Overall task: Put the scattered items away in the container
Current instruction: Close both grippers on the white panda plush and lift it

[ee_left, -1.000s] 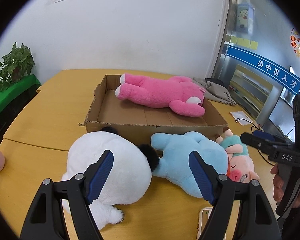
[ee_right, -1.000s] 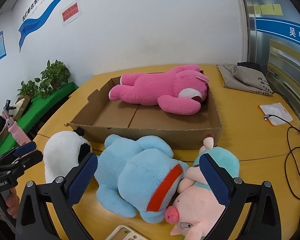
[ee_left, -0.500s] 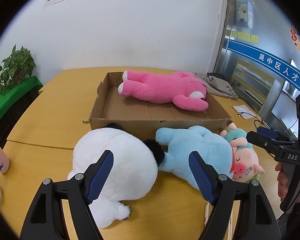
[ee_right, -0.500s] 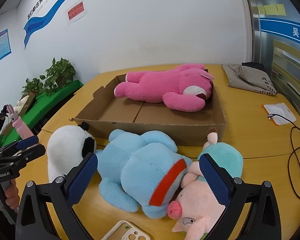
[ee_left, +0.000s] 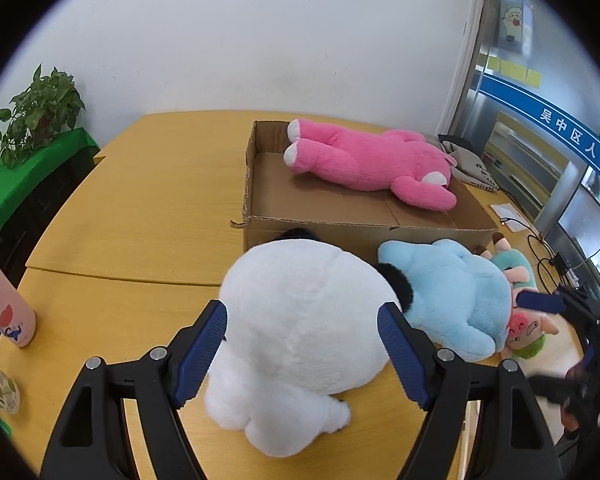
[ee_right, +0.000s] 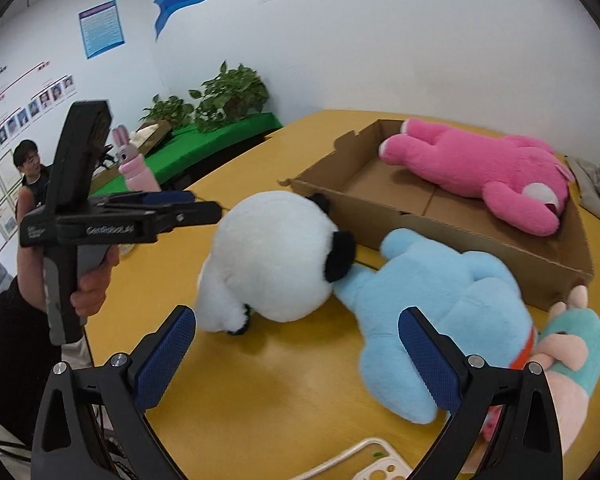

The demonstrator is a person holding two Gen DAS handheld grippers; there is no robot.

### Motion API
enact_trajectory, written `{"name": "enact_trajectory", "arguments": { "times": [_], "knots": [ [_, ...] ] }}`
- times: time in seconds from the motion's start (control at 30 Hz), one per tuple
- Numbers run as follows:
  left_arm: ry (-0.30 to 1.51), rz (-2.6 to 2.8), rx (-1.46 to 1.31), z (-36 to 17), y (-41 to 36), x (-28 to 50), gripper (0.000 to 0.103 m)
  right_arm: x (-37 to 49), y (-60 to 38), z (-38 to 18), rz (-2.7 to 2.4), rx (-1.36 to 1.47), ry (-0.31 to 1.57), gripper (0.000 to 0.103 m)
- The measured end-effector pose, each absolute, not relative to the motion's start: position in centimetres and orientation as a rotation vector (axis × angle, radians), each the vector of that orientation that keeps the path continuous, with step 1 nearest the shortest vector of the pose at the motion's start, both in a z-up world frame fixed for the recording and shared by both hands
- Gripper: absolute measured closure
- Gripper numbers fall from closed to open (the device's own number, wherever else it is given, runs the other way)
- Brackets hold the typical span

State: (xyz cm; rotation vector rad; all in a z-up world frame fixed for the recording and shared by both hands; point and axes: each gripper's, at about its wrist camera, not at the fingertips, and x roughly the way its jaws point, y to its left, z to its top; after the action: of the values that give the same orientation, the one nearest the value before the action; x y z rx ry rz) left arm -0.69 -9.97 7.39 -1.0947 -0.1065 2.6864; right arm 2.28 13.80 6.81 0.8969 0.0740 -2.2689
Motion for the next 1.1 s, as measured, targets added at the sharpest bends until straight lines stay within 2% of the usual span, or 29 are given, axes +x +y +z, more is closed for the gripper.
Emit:
{"name": "enact_trajectory", "arguments": {
  "times": [0.1,0.37,0.63,0.83,0.93,1.1],
  "knots": [
    [-0.127,2.645,-1.099,6.7,-10.7,-1.4,0.025,1.9,12.1,5.4,-2.202,0.939,-0.004,0.0],
    [-0.273,2.509,-1.192,3.1,-14.0,-4.7,0.025,-0.9,10.4,-0.1,-2.007,1.142,-0.427,0.0],
    [-0.559,2.273,-1.223,-0.3,-16.6,-5.8,0.023,-2.3,8.7,-3.6,-1.922,1.276,-0.506,0.0],
    [-0.637,2.175,-1.245,-2.2,-16.5,-5.9,0.02,-2.7,6.5,-4.3,-1.881,1.294,-0.496,0.0],
    [-0.615,2.176,-1.247,-2.1,-16.1,-5.6,0.02,-2.4,4.6,-5.2,-1.849,1.292,-0.495,0.0],
    [-0.437,2.177,-1.305,-2.1,-13.9,-4.3,0.02,-2.8,2.7,-6.1,-1.883,1.279,-0.524,0.005]
  ]
}}
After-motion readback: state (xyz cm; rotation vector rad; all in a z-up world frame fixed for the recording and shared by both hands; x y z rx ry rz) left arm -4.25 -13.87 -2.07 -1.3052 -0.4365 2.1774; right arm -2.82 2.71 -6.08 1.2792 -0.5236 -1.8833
